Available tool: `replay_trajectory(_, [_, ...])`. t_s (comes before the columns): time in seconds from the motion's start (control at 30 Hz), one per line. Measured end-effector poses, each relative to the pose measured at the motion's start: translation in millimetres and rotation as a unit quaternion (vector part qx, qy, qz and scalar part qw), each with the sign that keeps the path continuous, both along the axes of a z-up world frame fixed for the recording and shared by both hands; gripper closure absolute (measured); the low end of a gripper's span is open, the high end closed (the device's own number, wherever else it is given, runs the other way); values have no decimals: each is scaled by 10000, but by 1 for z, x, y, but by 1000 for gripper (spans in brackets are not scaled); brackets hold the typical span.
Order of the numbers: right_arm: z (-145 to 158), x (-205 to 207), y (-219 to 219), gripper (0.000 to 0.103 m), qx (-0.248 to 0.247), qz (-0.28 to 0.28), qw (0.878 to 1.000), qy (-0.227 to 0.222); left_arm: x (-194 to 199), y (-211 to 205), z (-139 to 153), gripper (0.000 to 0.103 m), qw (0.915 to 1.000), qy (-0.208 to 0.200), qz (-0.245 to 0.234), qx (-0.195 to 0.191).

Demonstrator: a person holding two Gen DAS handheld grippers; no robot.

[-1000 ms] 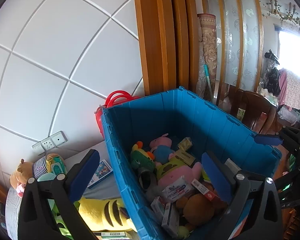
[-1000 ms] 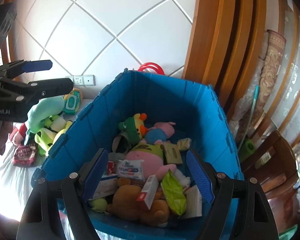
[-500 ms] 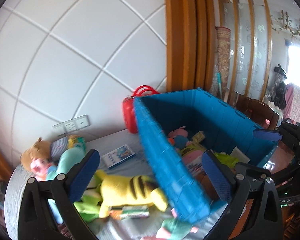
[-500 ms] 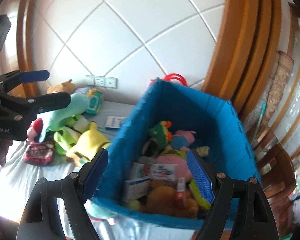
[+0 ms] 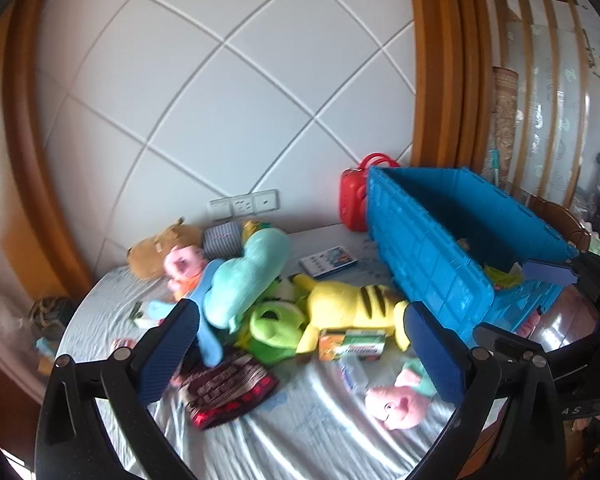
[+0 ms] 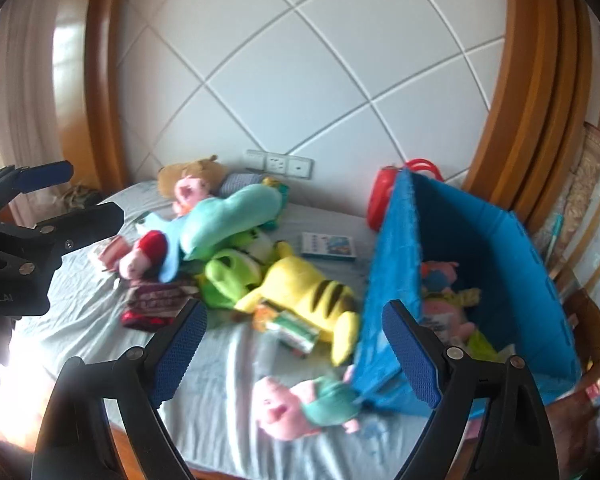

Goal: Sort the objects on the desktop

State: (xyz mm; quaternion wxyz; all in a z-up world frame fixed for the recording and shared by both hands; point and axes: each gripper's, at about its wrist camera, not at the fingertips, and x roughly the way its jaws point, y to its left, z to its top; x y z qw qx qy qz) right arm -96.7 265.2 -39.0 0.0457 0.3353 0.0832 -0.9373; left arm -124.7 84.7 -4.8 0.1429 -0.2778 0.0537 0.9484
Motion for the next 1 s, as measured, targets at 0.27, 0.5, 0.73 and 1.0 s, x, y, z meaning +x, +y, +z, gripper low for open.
replay_trajectory(0.27, [0, 44, -50, 9, 22, -15, 9999, -123, 42, -40, -7, 0, 9989, -265, 393, -70])
replay_trajectory(0.5, [6, 63, -59, 9, 7, -99, 9999, -49, 61, -52, -5, 0, 9977, -232, 640, -74])
replay_trajectory(0.73, [9, 69, -54, 9, -73, -91, 9999, 15, 68, -50, -1, 0, 9972, -260, 694, -71])
replay_trajectory(1.0, [13, 70, -45, 9, -89, -51, 9999, 35, 73, -46, 3, 0, 9959, -195, 872, -105])
